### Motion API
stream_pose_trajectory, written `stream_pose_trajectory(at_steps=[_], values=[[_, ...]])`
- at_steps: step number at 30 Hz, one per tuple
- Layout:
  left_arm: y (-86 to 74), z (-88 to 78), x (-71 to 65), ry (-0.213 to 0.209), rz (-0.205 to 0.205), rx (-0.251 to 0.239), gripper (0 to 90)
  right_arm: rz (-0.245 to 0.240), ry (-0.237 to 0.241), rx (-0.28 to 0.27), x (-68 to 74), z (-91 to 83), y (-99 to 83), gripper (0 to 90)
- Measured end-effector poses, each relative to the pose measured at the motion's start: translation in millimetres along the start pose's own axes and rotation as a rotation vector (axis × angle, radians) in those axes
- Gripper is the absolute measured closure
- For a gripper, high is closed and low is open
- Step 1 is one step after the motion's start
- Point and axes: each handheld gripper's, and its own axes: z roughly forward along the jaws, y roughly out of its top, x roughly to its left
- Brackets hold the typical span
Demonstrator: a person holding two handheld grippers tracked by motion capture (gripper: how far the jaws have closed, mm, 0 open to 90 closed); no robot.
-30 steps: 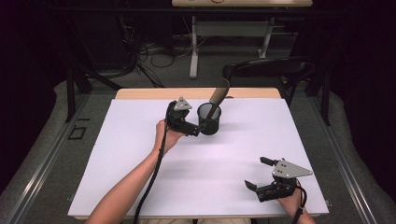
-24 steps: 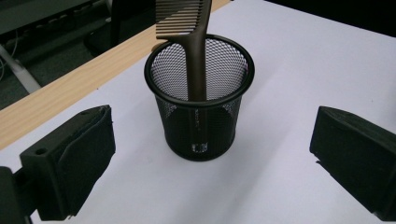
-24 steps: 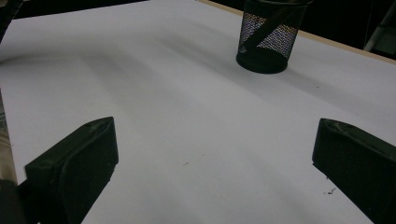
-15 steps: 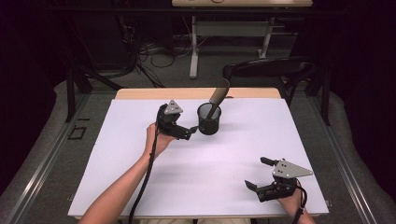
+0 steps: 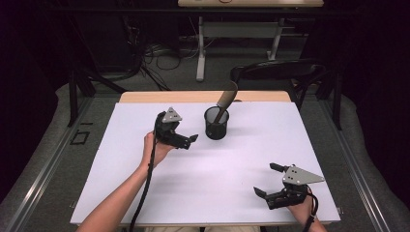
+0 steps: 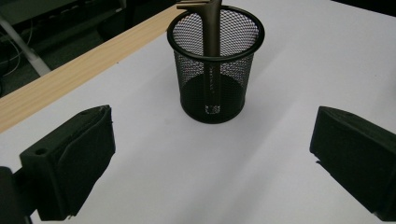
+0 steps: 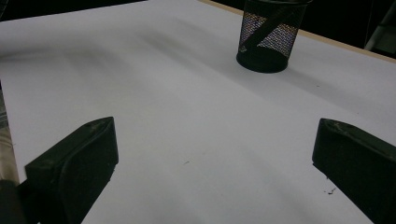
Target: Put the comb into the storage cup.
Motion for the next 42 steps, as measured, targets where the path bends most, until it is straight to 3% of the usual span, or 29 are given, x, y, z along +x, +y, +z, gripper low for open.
stream_pose_trajectory(at_steps=[24,42], values=[[-43.7,-43.4,12.0,0.054,-0.055,-0.003,0.1,0.01,0.001,0.019,0.3,2.4,-0.7,0.0],[-72.9,-69.3,10.7,0.087,-0.089,-0.027,0.1,0.016,-0.003,0.025,0.4,3.2,-0.9,0.0]])
